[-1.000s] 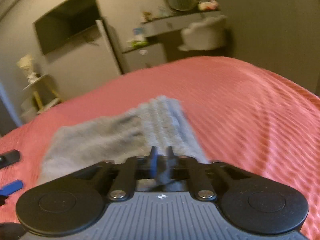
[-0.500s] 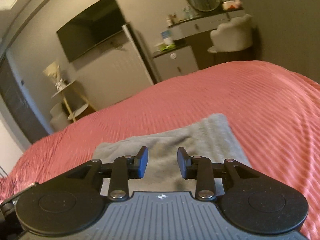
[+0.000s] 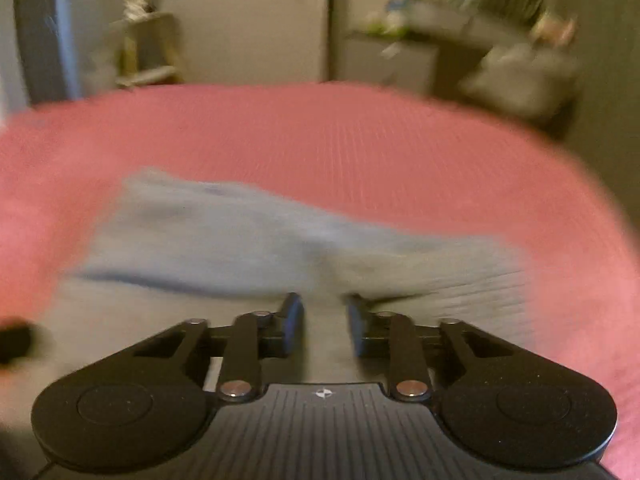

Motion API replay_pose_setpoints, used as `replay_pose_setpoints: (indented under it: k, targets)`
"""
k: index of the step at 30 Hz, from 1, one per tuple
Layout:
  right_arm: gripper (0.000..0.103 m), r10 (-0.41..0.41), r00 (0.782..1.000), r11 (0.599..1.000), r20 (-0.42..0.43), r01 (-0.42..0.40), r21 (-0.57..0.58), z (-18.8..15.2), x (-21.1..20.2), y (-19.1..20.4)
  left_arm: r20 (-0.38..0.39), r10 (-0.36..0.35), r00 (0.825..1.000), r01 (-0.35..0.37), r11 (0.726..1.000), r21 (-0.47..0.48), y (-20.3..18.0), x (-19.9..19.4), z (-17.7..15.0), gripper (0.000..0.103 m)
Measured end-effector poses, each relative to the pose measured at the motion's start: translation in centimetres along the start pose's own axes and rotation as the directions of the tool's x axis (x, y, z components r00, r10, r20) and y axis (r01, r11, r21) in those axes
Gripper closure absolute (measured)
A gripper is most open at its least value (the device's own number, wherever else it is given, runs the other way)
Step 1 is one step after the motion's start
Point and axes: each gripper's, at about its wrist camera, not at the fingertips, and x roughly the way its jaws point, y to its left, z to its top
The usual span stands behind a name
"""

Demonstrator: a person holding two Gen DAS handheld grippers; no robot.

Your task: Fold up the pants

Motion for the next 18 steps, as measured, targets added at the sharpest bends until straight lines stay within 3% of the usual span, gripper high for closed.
replay_pose_setpoints:
  k: [1, 2, 4, 5, 7, 8, 10, 12, 14, 15, 16, 18]
  targets:
    - [0.102, -0.013, 1.000, 0.999, 0.017, 0.012, 0.039, -0.2, -0.5, -1.1, -0.006, 0.007, 1.000, -0.007, 1.000, 0.009, -0.1, 0.1, 0.0, 0.004]
    - [0.102, 0.017, 0.999, 0.992, 0.034, -0.021, 0.123, -0.5, -1.5, -2.4, -0.009, 0.018, 1.000, -0.018, 1.000, 0.018, -0.2, 0.3, 0.0, 0.004]
    - [0.084, 0.054, 0.992, 0.973, 0.111, -0.077, 0.219, -1.6, -4.7, -3.2, -0.017, 0.032, 0.999, -0.031, 0.999, 0.028, -0.4, 0.6, 0.0, 0.004]
    - [0.076, 0.070, 0.988, 0.978, 0.137, -0.095, 0.186, -2.4, -6.3, -2.7, -0.024, 0.036, 0.999, -0.035, 0.999, 0.029, -0.4, 0.9, 0.1, 0.004]
    - [0.052, 0.143, 0.978, 0.983, 0.149, -0.158, 0.096, -4.6, -8.3, -1.1, -0.036, 0.046, 0.998, -0.045, 0.998, 0.032, -0.5, 1.2, 0.1, 0.004]
    - [0.049, 0.171, 0.979, 0.983, 0.113, -0.178, 0.051, -6.1, -8.8, -0.3, -0.036, 0.049, 0.998, -0.048, 0.998, 0.035, -0.6, 1.2, 0.1, 0.004]
    - [0.049, 0.146, 0.988, 0.989, 0.056, -0.144, -0.032, -8.8, -8.7, 0.8, -0.036, 0.049, 0.998, -0.048, 0.998, 0.043, -0.7, 1.0, 0.0, 0.004]
    - [0.049, 0.117, 0.991, 0.990, 0.071, -0.110, -0.092, -9.5, -9.2, 1.6, -0.035, 0.058, 0.998, -0.056, 0.997, 0.044, -0.8, 0.9, -0.1, 0.004]
    - [0.048, 0.091, 0.991, 0.993, 0.099, -0.083, -0.079, -8.6, -10.3, 1.3, -0.038, 0.060, 0.997, -0.059, 0.997, 0.045, -0.8, 0.8, -0.1, 0.004]
    - [0.039, 0.089, 0.988, 0.995, 0.123, -0.082, -0.057, -8.4, -10.9, 1.1, -0.040, 0.060, 0.997, -0.058, 0.997, 0.042, -0.7, 0.7, -0.1, 0.004]
    - [0.020, 0.098, 0.984, 0.995, 0.151, -0.095, -0.026, -8.4, -11.6, 0.9, -0.043, 0.058, 0.997, -0.056, 0.998, 0.036, -0.7, 0.7, 0.0, 0.004]
    - [0.017, 0.106, 0.981, 0.994, 0.159, -0.111, 0.021, -9.2, -12.3, 0.5, -0.048, 0.057, 0.997, -0.056, 0.998, 0.020, -0.5, 0.6, 0.1, 0.004]
